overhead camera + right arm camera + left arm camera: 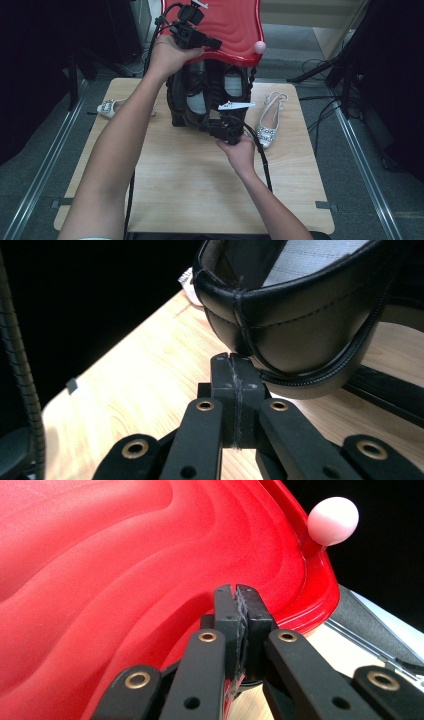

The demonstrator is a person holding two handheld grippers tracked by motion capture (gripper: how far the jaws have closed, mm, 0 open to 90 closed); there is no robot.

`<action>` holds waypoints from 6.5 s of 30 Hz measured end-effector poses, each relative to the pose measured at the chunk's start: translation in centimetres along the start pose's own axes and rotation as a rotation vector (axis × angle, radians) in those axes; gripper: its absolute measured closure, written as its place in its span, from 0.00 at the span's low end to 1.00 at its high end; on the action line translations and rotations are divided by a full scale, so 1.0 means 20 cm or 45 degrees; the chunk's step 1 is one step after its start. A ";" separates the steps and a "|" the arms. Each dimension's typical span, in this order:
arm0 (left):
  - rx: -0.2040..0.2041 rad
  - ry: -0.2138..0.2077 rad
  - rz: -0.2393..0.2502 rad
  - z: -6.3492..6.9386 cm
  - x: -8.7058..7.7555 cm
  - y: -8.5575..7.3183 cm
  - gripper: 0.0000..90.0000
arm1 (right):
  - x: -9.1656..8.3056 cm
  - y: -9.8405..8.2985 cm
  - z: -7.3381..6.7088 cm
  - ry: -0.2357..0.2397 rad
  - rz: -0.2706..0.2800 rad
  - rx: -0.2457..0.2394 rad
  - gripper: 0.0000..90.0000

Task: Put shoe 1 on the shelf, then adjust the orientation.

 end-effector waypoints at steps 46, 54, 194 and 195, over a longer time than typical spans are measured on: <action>0.009 0.017 0.025 0.01 -0.01 -0.01 0.95 | 0.26 0.32 0.10 -0.083 0.016 0.063 1.00; -0.025 0.001 0.029 0.01 -0.02 -0.01 0.87 | 0.18 0.26 0.07 -0.048 0.026 0.024 0.99; -0.636 0.312 -0.020 -0.85 -0.12 -1.55 1.00 | -0.27 -0.46 0.29 -0.131 -0.058 0.032 0.53; -0.642 0.305 -0.013 -0.85 -0.11 -1.55 1.00 | -0.27 -0.46 0.29 -0.135 -0.056 0.033 0.53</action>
Point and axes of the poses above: each handheld gripper's, and its own axes: x roughly forward along the jaws, y roughly out of its top, z roughly to its right, the point moved 10 cm from there along x, roughly forward along the jaws, and after that the axes turned 4 degrees about -z, right-handed, at the moved point
